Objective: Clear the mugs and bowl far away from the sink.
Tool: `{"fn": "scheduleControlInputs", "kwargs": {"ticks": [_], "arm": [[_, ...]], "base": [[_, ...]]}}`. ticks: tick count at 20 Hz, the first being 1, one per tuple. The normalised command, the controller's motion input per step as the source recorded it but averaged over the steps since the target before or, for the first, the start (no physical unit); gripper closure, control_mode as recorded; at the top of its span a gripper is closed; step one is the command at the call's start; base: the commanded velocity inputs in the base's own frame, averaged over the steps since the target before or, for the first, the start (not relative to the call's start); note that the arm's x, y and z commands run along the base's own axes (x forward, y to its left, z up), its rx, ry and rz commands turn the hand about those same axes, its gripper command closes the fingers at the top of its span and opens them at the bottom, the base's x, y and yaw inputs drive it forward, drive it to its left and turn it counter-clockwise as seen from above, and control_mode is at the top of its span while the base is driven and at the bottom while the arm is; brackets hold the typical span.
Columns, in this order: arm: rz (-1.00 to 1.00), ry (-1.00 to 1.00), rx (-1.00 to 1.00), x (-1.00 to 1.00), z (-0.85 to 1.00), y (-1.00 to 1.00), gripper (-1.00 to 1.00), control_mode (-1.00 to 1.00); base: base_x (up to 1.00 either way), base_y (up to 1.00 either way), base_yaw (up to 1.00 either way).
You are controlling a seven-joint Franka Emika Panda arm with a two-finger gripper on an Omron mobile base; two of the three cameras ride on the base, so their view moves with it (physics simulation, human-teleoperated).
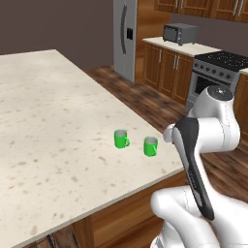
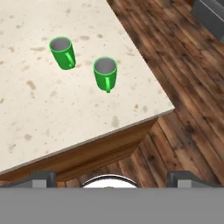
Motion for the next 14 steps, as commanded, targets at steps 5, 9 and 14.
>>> {"fn": "scheduleControlInputs", "kwargs": {"ticks": [5, 9, 14], "arm": [[-0.05, -0.01, 0.0, 0.0, 0.02, 0.0, -1.0, 1.0], [0.0, 0.0, 0.0, 0.0, 0.0, 0.0, -1.0, 1.0], [0.0, 0.0, 0.0, 0.0, 0.0, 0.0, -1.0, 1.0]], "base": [[-0.01, -0.01, -0.37], [-0.04, -0.48, -0.49], [0.0, -0.03, -0.98]]}}
